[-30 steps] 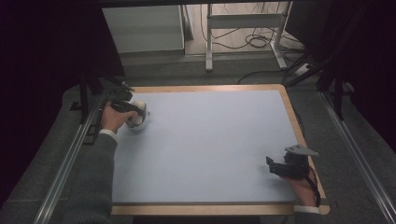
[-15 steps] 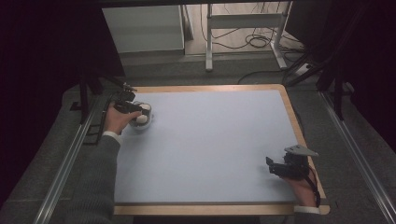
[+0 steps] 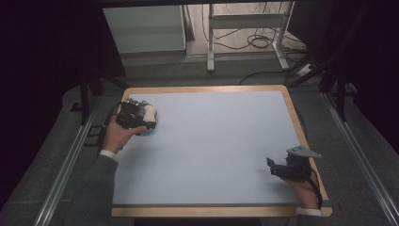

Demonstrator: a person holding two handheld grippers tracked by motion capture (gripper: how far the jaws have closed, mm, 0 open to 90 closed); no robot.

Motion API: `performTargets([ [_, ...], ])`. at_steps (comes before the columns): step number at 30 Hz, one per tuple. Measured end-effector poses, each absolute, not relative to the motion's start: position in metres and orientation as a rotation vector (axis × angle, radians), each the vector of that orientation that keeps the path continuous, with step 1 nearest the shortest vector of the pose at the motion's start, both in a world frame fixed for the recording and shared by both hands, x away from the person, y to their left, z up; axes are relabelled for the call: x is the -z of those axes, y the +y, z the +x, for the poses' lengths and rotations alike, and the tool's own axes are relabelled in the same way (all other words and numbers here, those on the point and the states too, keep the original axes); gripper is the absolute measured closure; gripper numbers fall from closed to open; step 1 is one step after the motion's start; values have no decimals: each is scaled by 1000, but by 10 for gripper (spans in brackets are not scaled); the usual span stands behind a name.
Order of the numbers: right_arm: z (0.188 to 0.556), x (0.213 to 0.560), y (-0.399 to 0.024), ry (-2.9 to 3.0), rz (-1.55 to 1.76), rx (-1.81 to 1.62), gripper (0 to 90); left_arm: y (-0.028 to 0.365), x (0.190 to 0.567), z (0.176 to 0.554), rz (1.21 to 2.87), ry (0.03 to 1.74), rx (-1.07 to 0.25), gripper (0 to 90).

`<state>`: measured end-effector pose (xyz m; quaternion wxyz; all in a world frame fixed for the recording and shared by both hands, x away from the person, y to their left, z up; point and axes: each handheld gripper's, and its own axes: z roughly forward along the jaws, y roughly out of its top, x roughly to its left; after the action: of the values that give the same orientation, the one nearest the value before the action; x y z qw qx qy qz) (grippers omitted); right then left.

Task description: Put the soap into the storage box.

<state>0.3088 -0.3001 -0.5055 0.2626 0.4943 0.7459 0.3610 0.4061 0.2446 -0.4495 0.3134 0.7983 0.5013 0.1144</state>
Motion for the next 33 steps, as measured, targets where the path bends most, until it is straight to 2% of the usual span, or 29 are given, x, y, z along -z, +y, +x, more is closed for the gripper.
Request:
performTargets([
  [9, 308, 505, -297, 2021, 1323, -976, 115, 234, 465, 361, 2113, 1202, -279, 288],
  [19, 308, 505, -299, 2019, 1328, -972, 115, 229, 503, 307, 2101, 1108, -257, 267],
  [33, 308, 505, -298, 2024, 1320, -975, 115, 230, 514, 295, 2069, 1116, -228, 263],
])
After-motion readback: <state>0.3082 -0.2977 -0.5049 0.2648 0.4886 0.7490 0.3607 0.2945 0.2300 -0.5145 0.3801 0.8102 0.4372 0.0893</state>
